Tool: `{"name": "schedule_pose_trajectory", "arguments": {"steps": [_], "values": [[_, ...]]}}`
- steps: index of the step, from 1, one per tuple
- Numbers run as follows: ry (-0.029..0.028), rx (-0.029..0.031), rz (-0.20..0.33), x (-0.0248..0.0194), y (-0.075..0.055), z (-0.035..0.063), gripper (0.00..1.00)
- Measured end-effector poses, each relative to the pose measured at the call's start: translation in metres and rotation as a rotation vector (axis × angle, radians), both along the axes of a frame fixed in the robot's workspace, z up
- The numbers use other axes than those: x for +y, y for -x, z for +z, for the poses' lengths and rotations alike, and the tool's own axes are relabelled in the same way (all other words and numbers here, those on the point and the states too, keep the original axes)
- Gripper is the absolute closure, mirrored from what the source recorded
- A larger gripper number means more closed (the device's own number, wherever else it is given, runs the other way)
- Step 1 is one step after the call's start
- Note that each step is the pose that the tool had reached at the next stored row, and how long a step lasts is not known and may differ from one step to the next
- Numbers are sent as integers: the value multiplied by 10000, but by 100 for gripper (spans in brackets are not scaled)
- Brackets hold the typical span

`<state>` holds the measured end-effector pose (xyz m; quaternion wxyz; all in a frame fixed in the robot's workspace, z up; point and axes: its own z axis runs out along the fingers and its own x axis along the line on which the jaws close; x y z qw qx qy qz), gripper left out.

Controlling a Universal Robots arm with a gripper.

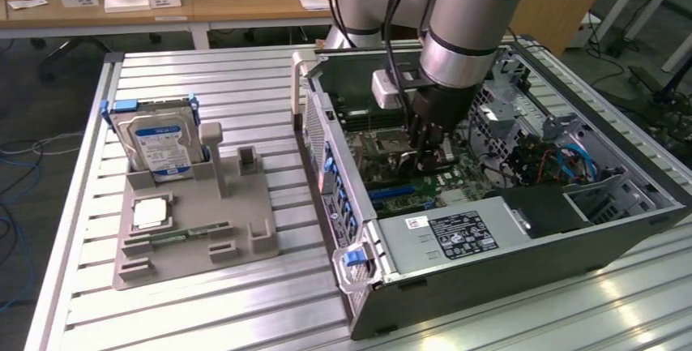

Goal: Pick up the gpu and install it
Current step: 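Insert the gpu into the slot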

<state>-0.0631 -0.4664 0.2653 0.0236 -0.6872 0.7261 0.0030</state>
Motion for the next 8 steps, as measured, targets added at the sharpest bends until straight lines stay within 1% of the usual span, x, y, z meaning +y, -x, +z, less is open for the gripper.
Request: {"name": "schedule_pose_trajectory", "arguments": {"steps": [8], "values": [[0, 0, 1, 0, 27, -133, 72]]}}
